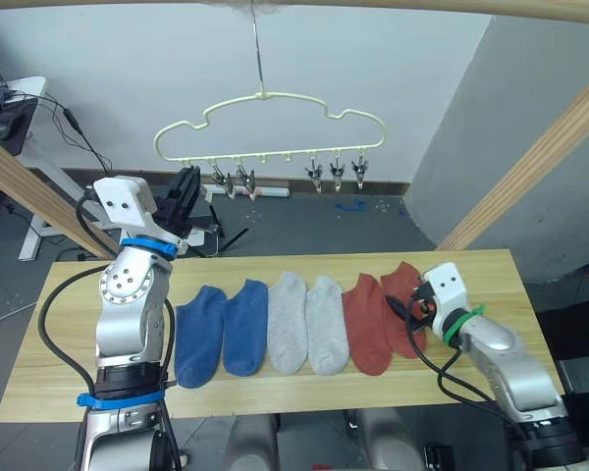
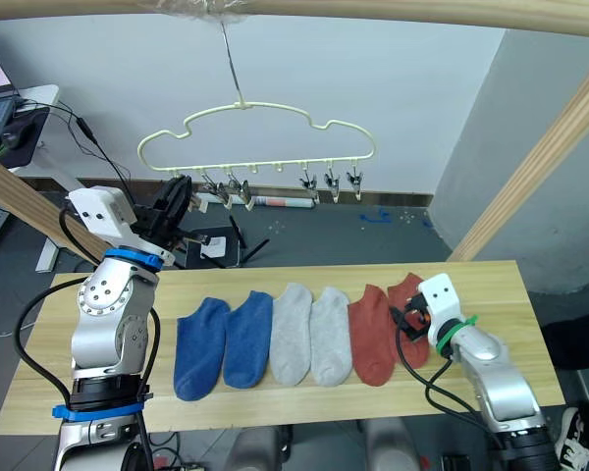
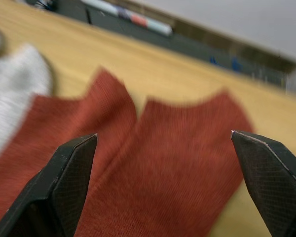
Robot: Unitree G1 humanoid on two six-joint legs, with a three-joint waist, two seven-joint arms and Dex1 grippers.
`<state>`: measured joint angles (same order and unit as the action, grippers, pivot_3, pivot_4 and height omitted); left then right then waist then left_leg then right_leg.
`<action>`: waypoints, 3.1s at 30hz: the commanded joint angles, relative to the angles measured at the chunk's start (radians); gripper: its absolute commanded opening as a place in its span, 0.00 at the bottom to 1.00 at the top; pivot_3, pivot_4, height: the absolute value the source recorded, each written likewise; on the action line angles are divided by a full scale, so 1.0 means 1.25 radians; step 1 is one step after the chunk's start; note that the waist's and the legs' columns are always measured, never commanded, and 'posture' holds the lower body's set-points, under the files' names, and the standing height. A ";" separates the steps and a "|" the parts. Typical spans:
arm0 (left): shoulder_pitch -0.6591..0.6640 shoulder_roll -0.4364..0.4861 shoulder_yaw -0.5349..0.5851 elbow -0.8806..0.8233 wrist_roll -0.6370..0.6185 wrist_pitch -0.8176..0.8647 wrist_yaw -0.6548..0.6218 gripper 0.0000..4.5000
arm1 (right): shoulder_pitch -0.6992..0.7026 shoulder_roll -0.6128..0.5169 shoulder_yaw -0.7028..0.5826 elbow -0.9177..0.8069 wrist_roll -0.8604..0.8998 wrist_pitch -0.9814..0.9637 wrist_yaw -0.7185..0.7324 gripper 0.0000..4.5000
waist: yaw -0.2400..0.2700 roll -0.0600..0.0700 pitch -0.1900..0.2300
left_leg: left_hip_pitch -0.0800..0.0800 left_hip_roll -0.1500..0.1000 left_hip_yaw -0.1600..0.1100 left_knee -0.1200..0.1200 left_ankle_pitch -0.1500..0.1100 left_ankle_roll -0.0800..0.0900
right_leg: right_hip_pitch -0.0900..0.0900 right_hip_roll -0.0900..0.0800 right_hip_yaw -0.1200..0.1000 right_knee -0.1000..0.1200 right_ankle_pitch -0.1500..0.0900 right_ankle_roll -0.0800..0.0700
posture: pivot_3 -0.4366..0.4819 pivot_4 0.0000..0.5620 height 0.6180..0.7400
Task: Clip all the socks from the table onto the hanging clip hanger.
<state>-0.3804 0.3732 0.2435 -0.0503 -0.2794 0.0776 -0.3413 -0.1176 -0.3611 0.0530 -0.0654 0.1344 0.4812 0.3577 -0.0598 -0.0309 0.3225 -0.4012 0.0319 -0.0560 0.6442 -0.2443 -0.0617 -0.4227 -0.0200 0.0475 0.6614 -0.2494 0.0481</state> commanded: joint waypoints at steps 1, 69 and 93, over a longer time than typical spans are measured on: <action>0.006 0.014 0.017 -0.034 -0.013 0.008 -0.002 0.01 | -0.036 0.027 -0.026 0.080 -0.027 -0.051 -0.055 1.00 | 0.000 0.000 0.001 | 0.000 0.000 0.000 0.000 0.000 0.000 | 0.000 0.000 0.000 0.000 0.000 0.000 | 0.41 0.60 0.85; 0.104 0.130 0.105 -0.246 -0.358 0.445 -0.045 0.41 | -0.608 0.359 0.301 0.303 -0.175 -0.299 0.188 0.12 | 0.008 -0.001 0.005 | -0.003 0.000 -0.003 -0.001 -0.002 -0.004 | -0.003 -0.001 -0.003 0.001 0.002 -0.004 | 0.49 0.54 0.85; 0.216 0.001 -0.089 -0.250 -0.003 0.060 -0.032 0.41 | -0.366 0.082 0.226 -0.226 -0.069 -0.012 0.332 0.56 | 0.021 -0.002 0.004 | -0.014 -0.001 -0.003 0.002 -0.001 -0.004 | -0.015 -0.002 -0.004 0.003 0.003 -0.004 | 0.45 0.55 0.85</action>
<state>-0.1020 0.3829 0.1368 -0.3485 -0.3008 0.1863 -0.3899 -0.5850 -0.2546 0.3657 -0.2705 0.0102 0.4278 0.7668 -0.0332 -0.0336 0.3281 -0.4189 0.0308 -0.0600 0.6462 -0.2456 -0.0667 -0.4413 -0.0225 0.0429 0.6651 -0.2461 0.0430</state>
